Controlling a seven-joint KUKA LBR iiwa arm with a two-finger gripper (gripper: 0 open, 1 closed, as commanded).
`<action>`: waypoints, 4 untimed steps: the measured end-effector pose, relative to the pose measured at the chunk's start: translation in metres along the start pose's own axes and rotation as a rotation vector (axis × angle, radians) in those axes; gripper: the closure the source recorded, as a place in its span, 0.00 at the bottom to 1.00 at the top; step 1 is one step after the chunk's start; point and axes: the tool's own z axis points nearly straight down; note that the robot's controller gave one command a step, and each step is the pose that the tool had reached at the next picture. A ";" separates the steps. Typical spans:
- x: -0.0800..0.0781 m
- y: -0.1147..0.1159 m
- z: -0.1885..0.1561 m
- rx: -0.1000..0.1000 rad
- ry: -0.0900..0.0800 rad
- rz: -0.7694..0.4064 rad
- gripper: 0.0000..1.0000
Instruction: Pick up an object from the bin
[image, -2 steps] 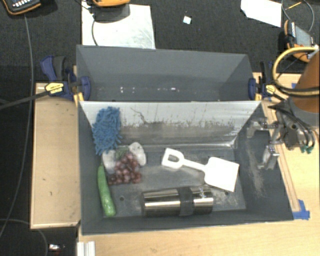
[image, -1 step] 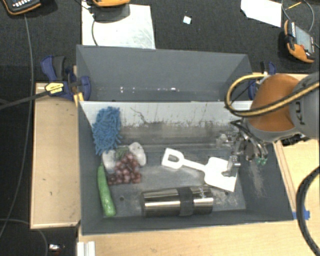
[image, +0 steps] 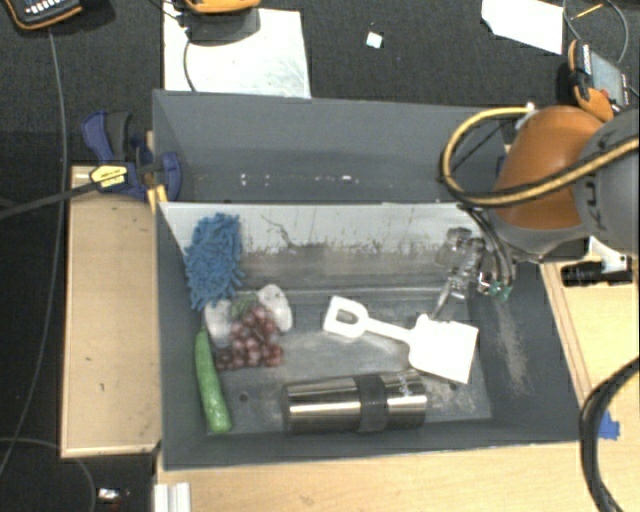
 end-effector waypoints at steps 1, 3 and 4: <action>0.062 0.017 0.061 -0.002 0.013 -0.260 0.00; 0.026 0.066 0.093 -0.002 0.007 -0.266 1.00; 0.026 0.066 0.093 -0.002 0.007 -0.266 1.00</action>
Offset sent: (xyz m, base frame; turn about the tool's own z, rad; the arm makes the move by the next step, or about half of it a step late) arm -0.0183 0.0800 -0.0937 -0.0665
